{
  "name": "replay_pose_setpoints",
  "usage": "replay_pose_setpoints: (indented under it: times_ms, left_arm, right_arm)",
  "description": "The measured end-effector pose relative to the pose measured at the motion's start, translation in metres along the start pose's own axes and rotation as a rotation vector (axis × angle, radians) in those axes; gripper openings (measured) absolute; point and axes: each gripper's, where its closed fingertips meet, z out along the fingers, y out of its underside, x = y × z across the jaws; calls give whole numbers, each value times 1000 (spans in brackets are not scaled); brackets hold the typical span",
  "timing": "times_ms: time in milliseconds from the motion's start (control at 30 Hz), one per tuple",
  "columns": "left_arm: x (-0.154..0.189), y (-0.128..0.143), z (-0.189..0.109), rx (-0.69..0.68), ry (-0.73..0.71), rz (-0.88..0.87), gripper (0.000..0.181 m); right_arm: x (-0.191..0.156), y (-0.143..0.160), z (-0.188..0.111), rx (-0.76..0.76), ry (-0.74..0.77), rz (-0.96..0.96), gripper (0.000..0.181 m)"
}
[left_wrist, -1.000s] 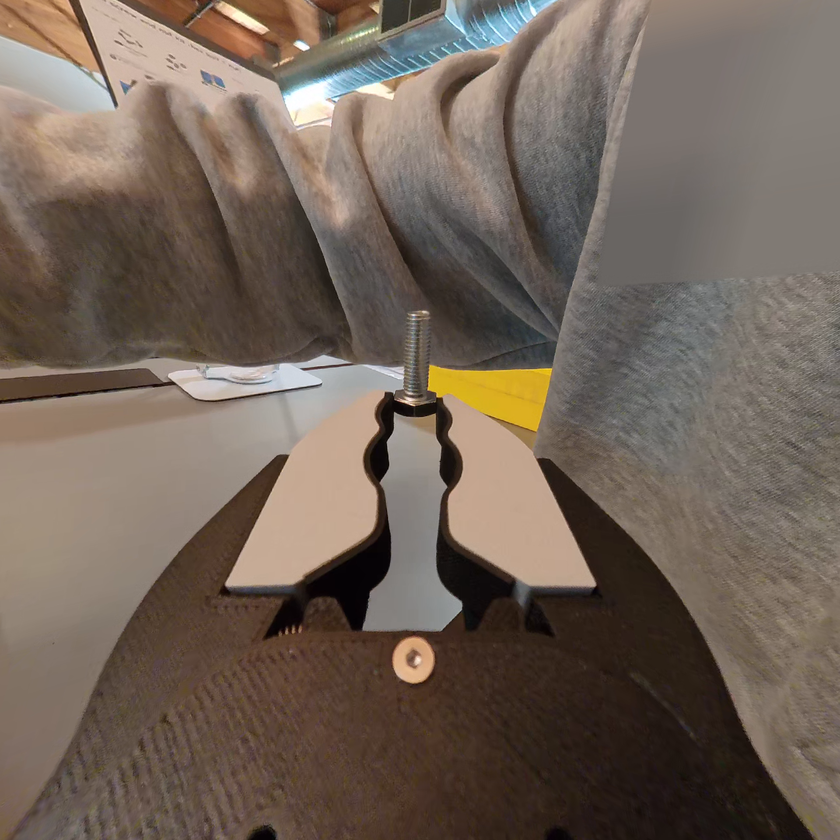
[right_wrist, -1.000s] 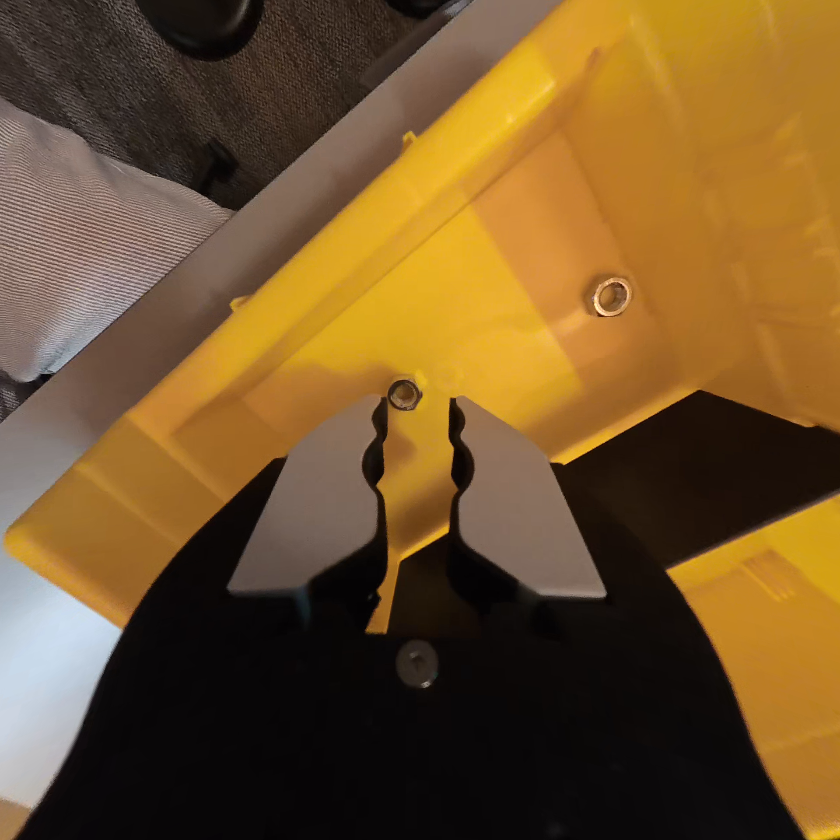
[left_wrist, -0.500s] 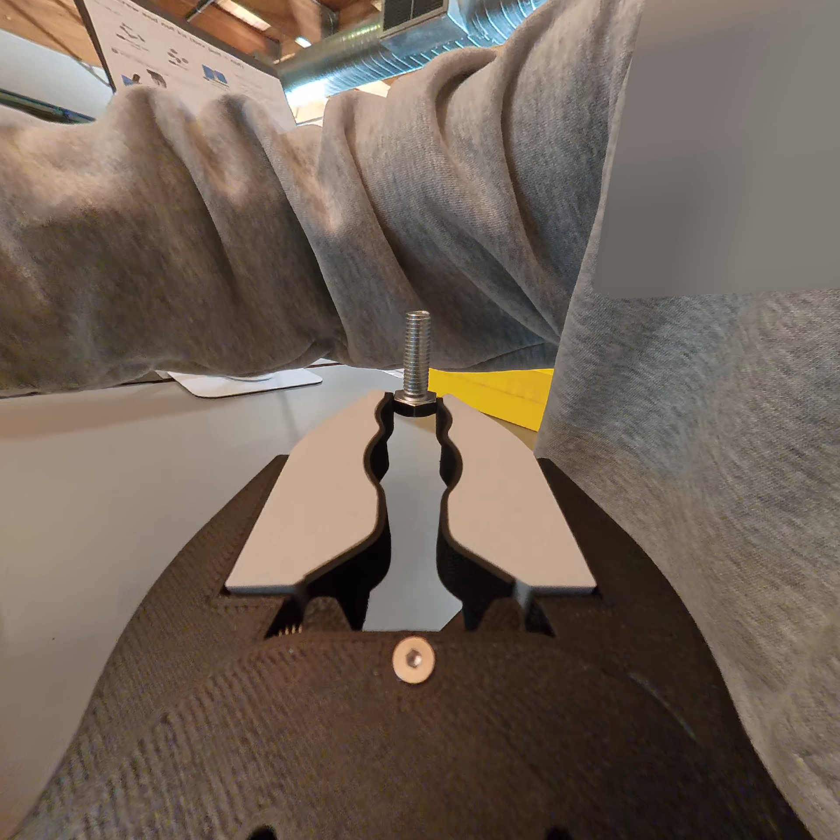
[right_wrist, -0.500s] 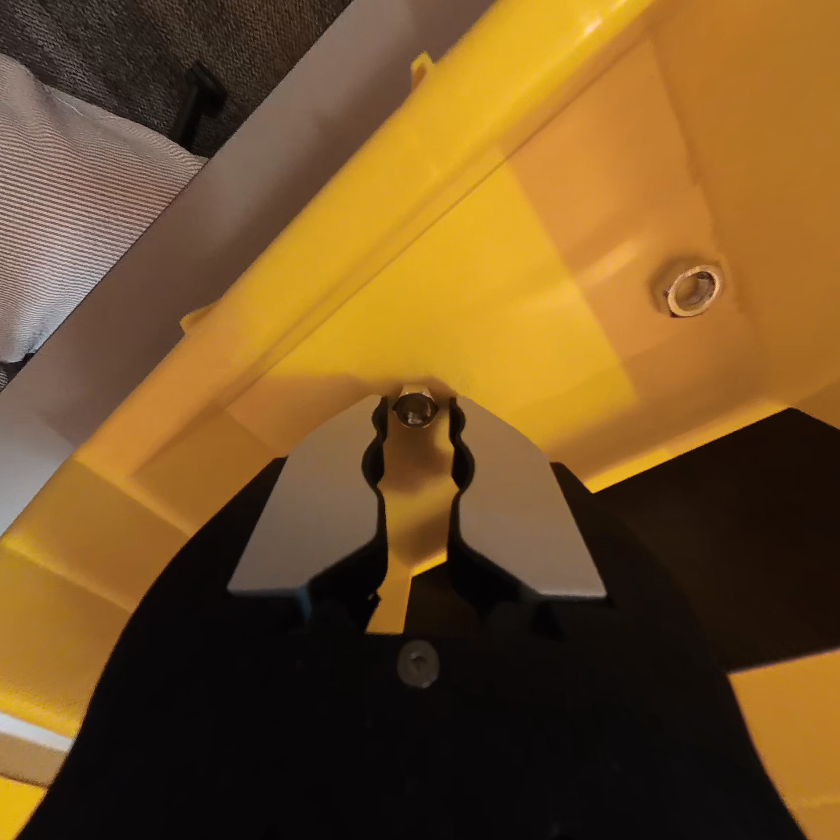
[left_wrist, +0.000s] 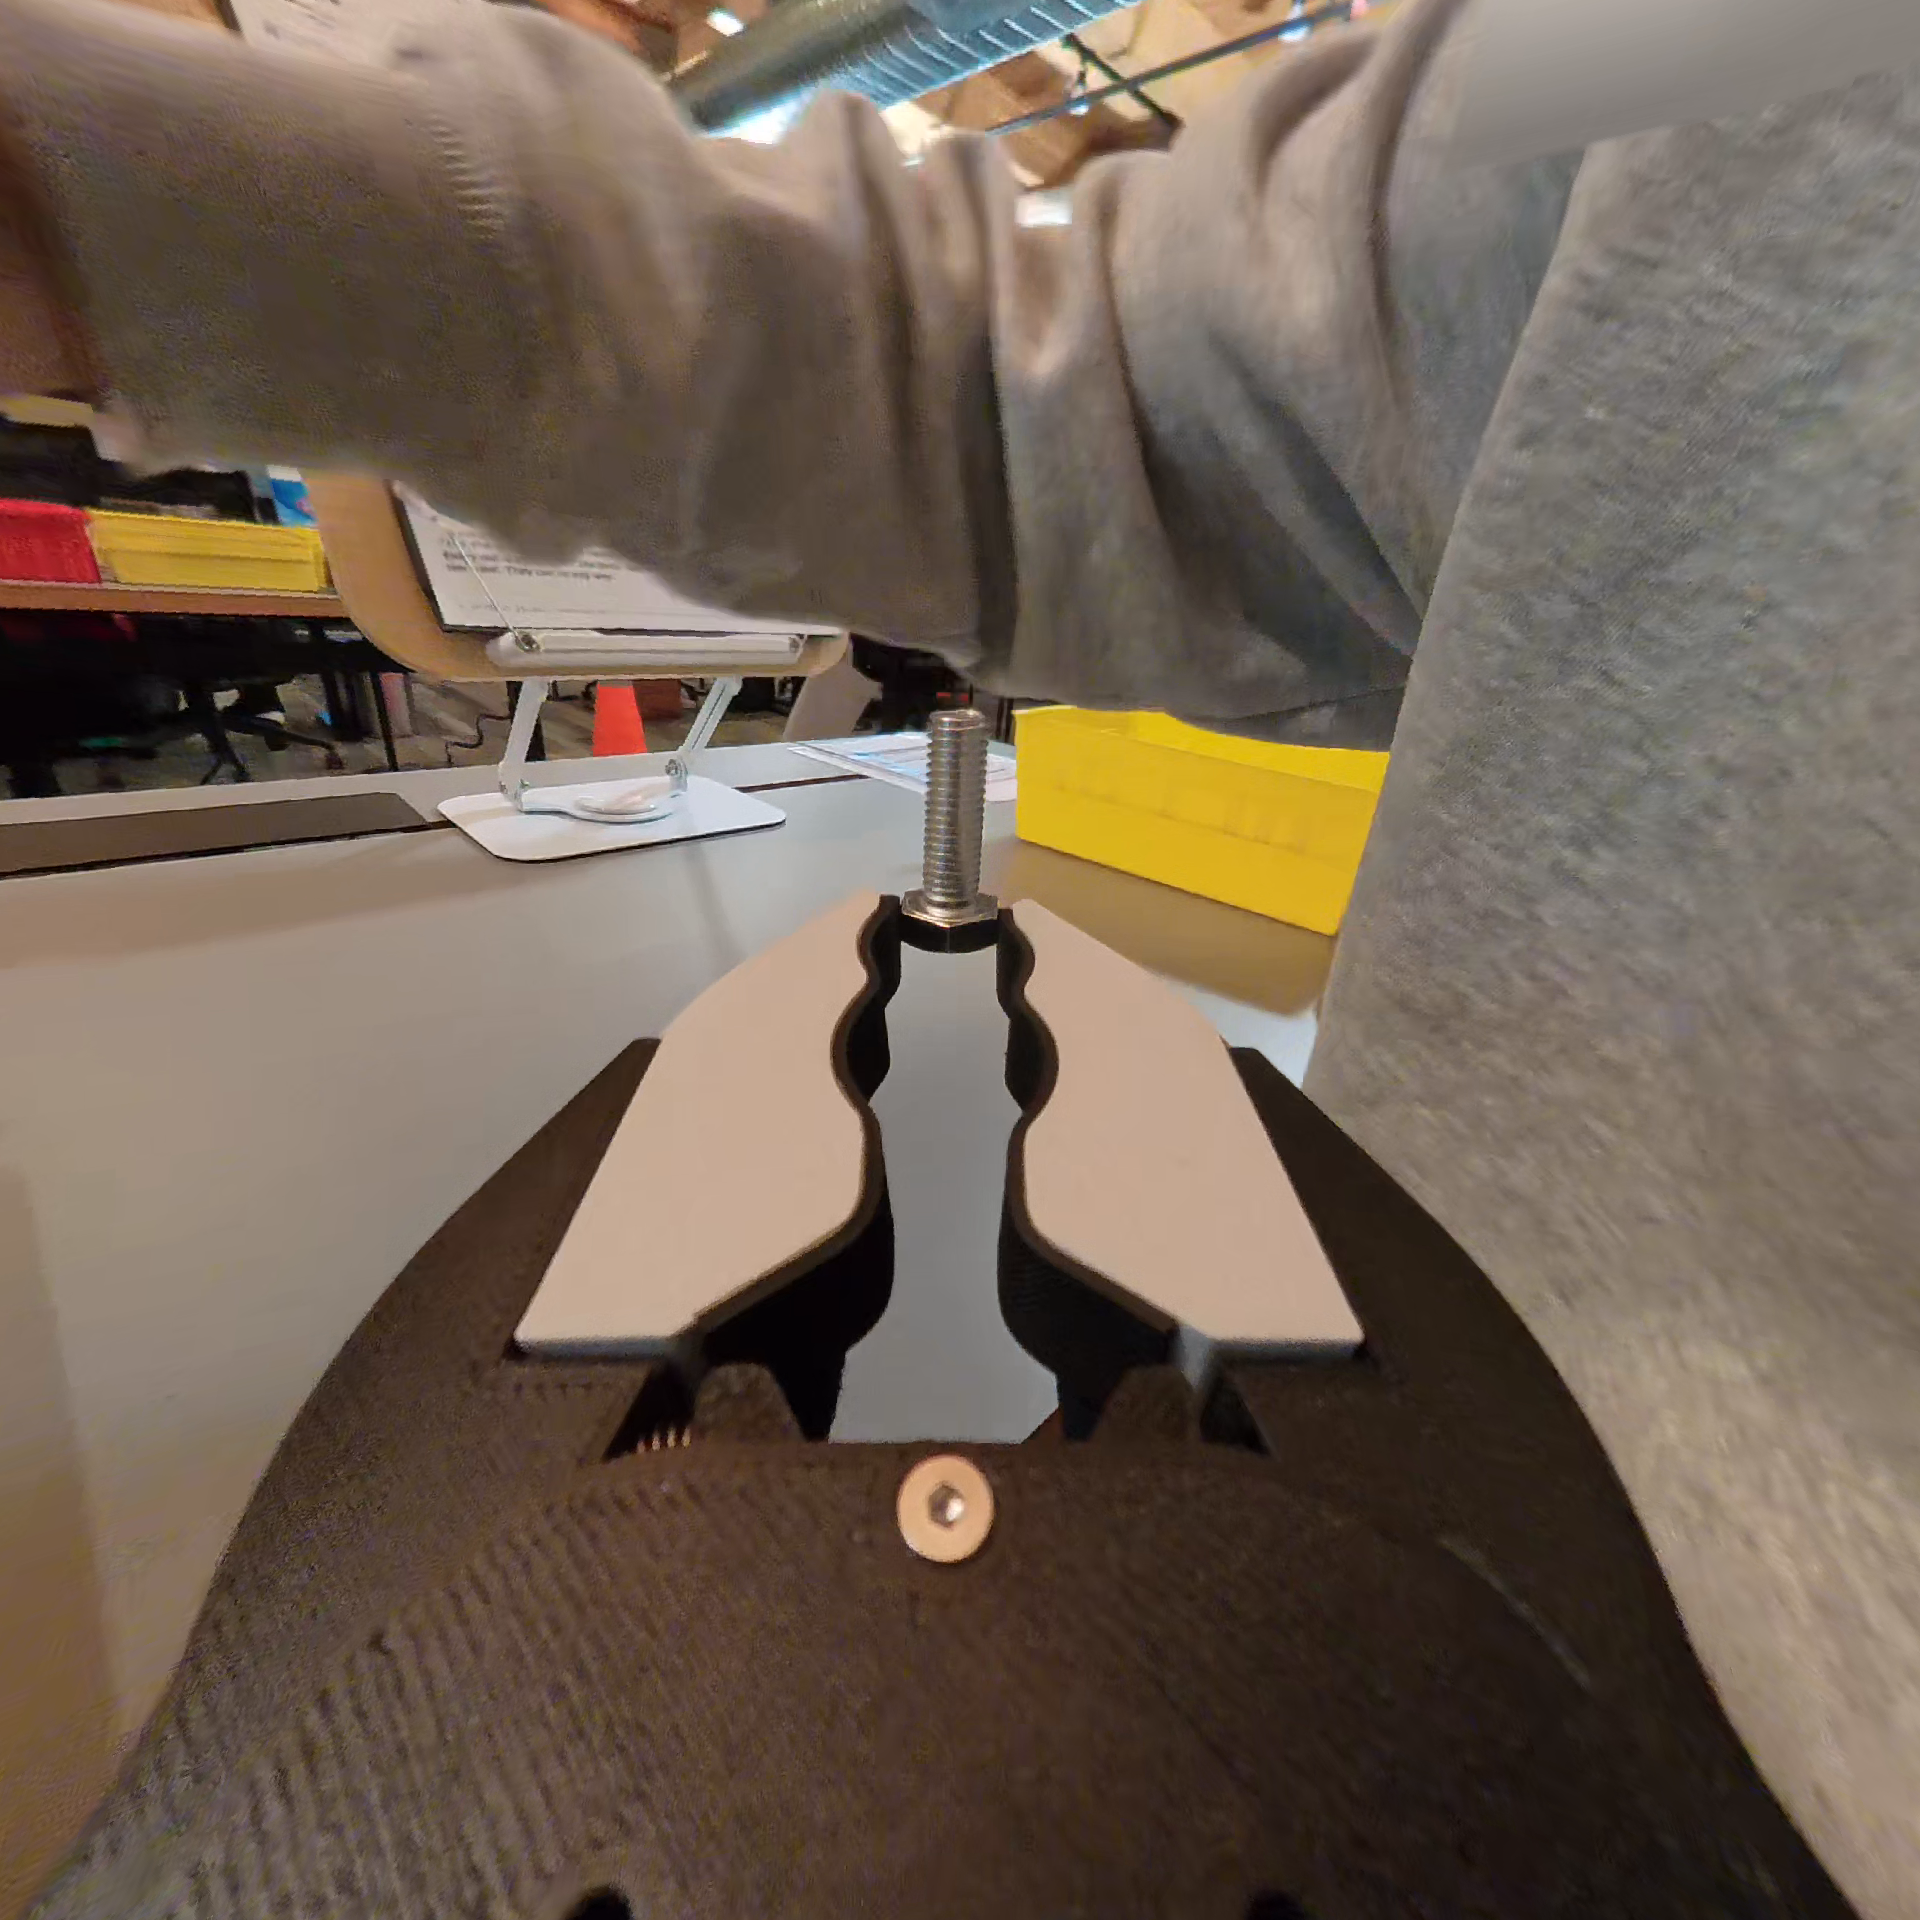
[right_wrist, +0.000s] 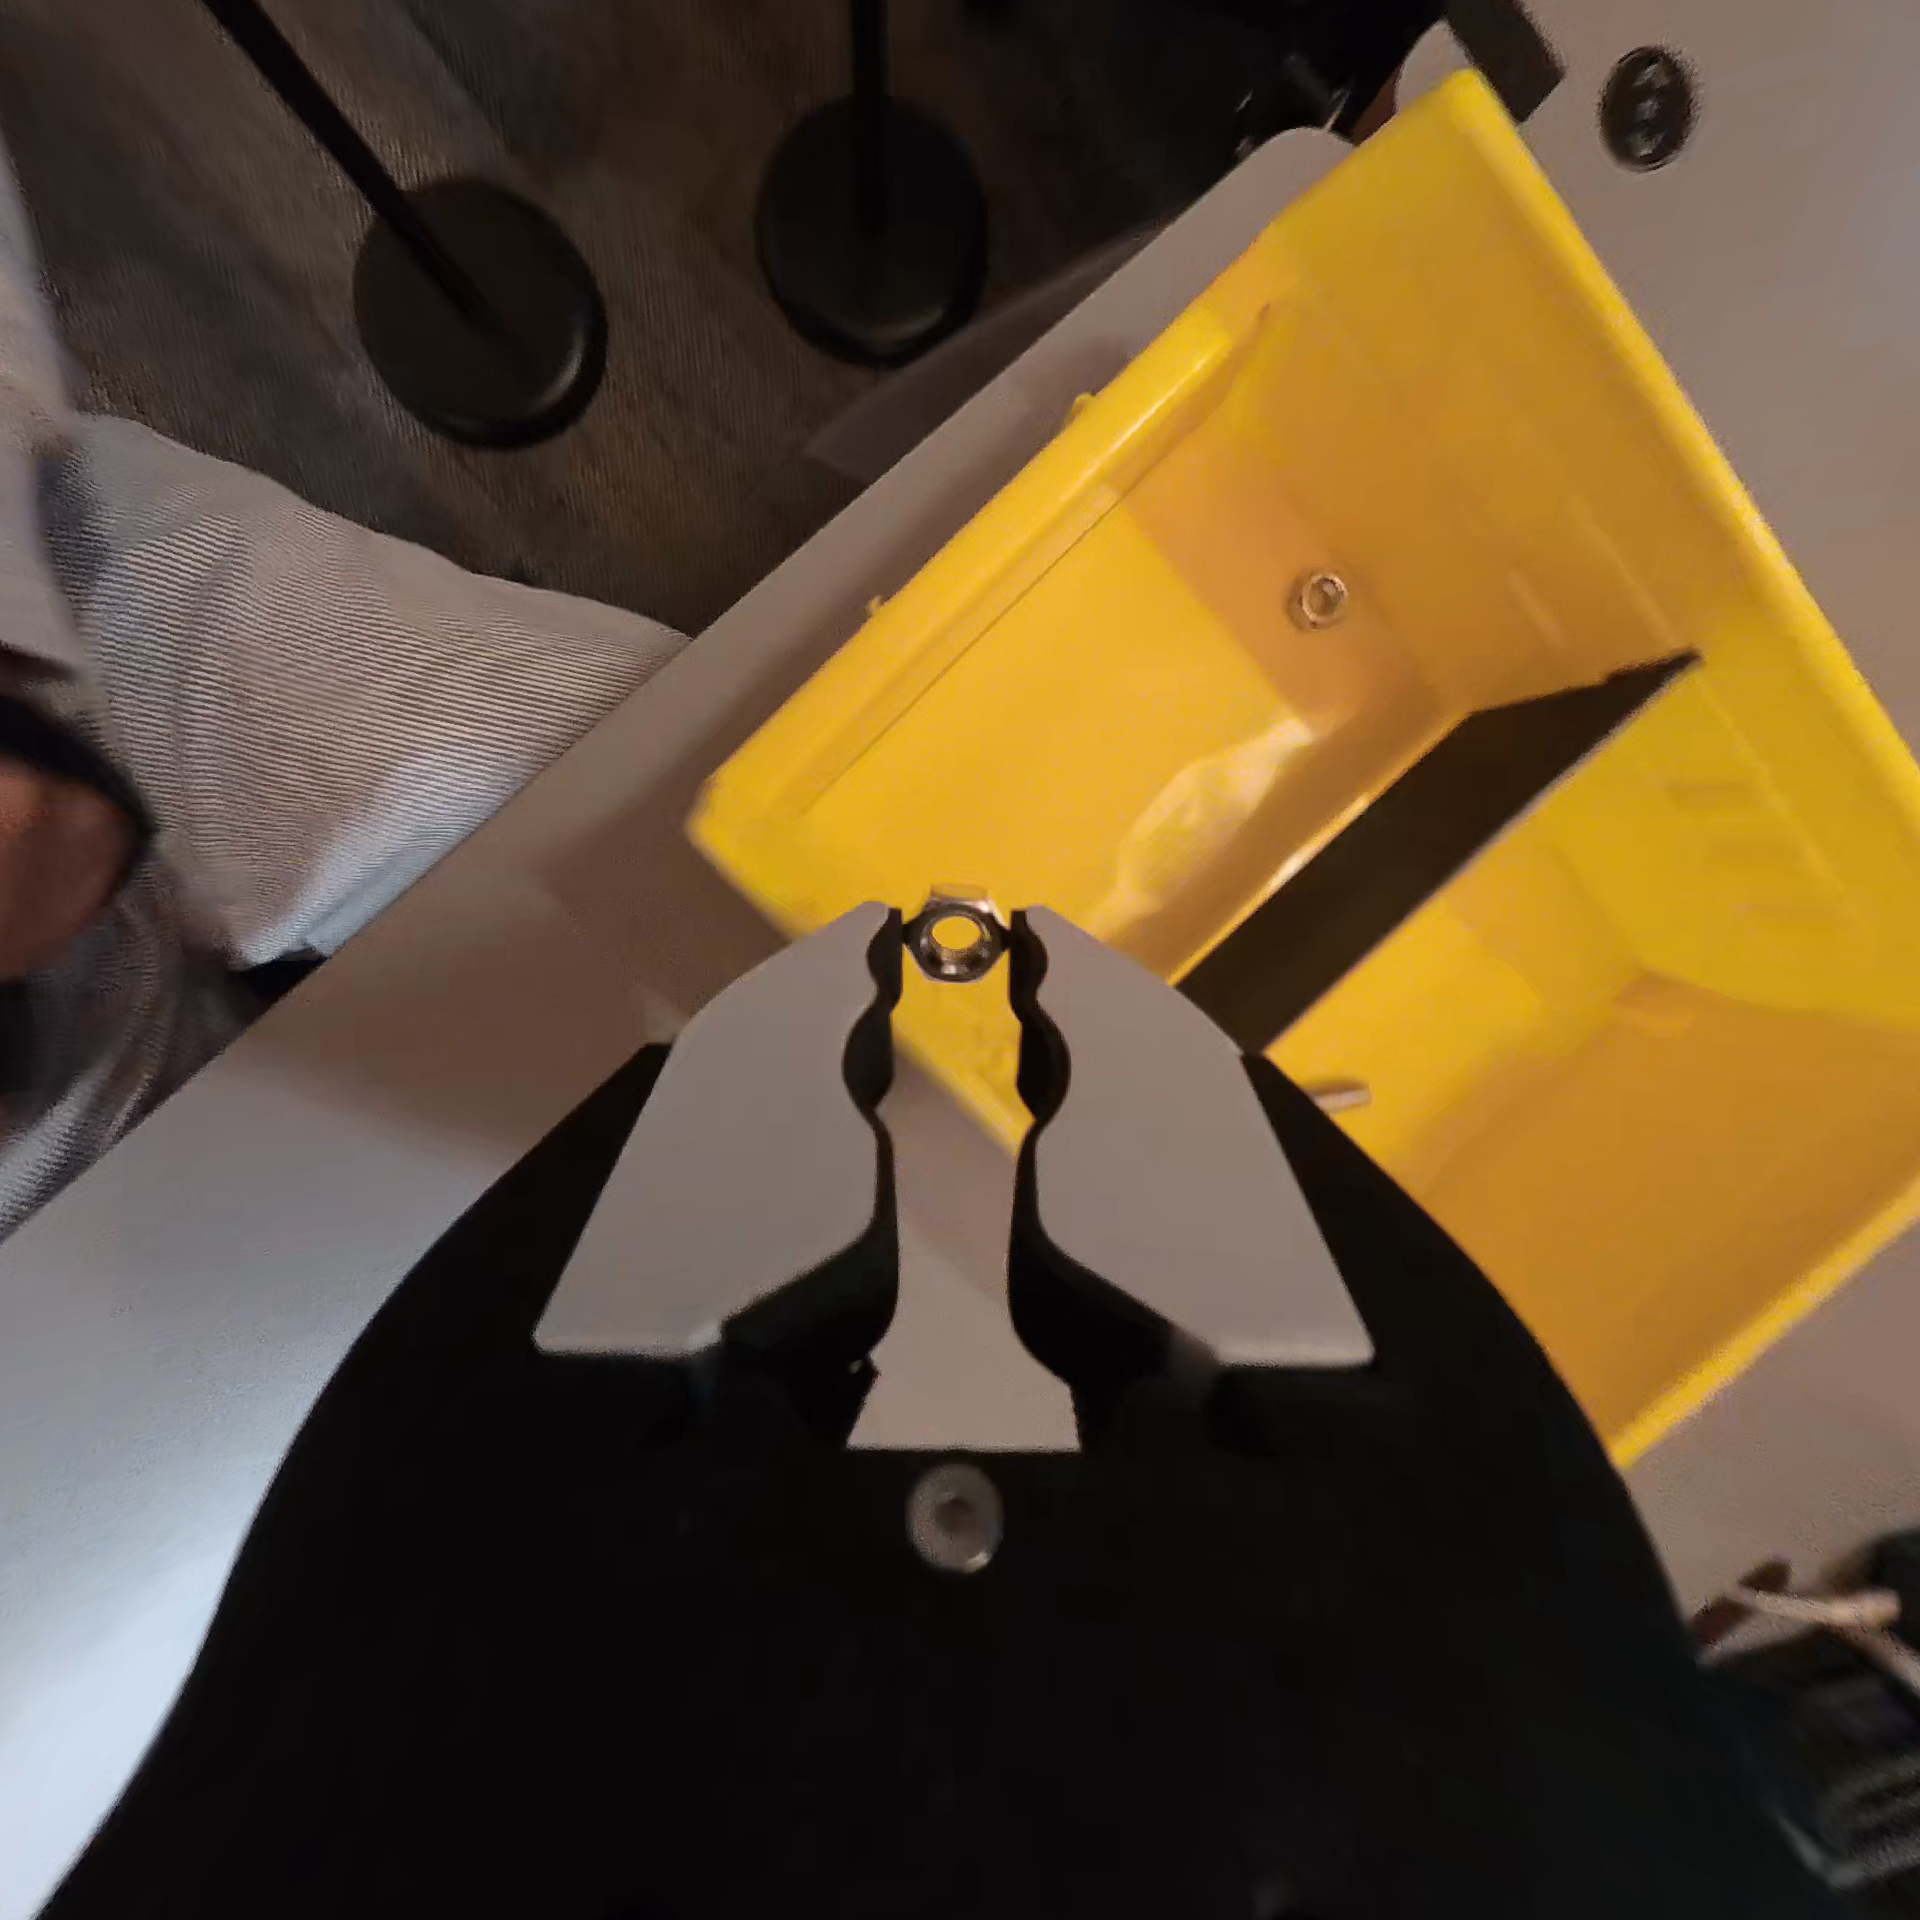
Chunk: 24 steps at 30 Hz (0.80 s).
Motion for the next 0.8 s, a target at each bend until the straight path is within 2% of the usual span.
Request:
replay_pose_setpoints:
  times_ms: [167,333,533,633,800]
  left_arm:
    - [3,5,5,7,16,-71,18]
    - [14,5,20,13,81,-55,18]
    - [29,8,59,6,218,-7,18]
    - [24,21,81,-57,244,10,18]
    - [25,35,112,-120,340,1,18]
  right_arm:
    - [-62,42,-88,82,97,88,20]
    - [-140,92,-140,47,171,126,19]
    - [-223,112,-161,11,150,121,19]
    - [-246,122,-163,-42,160,131,19]
    - [-266,151,-158,-157,161,210,19]
